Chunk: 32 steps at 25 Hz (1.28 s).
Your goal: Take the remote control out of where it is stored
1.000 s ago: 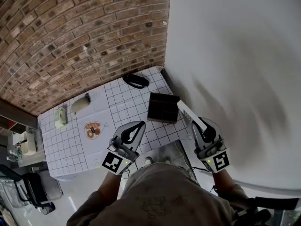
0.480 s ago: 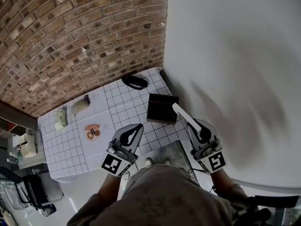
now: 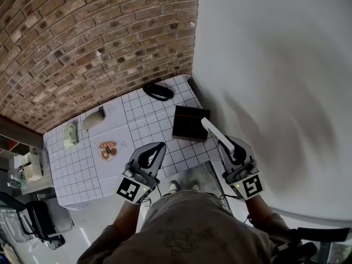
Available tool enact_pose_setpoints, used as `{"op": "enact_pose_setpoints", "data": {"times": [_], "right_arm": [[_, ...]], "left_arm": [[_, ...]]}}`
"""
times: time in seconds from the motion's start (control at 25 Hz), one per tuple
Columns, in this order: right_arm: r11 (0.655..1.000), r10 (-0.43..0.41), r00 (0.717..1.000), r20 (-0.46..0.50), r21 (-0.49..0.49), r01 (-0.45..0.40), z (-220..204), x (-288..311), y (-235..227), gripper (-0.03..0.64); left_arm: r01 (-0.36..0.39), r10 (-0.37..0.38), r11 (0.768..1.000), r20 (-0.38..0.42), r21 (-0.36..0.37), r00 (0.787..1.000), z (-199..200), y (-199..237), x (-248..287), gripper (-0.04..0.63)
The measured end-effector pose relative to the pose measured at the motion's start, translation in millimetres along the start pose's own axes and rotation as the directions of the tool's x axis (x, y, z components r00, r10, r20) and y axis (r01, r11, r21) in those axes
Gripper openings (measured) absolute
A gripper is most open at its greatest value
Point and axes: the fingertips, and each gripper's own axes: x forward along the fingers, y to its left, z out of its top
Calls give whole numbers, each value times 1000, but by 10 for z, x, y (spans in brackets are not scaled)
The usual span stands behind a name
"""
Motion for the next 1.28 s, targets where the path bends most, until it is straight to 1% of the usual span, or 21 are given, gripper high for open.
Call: {"op": "enact_pose_setpoints", "data": {"times": [0.28,0.4,0.68,1.0,1.28], "right_arm": [[1000,-1,1000,-20,-2,1,-38,47,102,83],[1000,-7,1000,-24,-5,7,-39,66,165,83],[1000,-23,999,-32,-15,23,-35,108,390,83],[997,-76,996,-50,-35,74,3,104,639,83],[995,-92,992,-83,-37,89,-36,61,749,83]], "left_arm": [[-13,13,1000,-23,10,1000,-37,84,-136,5],[-17,17,1000,-20,11,1000,-37,130,-217,5],[-19,19,1000,-17,-14,1000,-59,278,-452,5],[24,-25,999,-46,-21,999,-223,433,-609,5],[44,-46,999,-56,-21,997,-255,478,-651,5]]}}
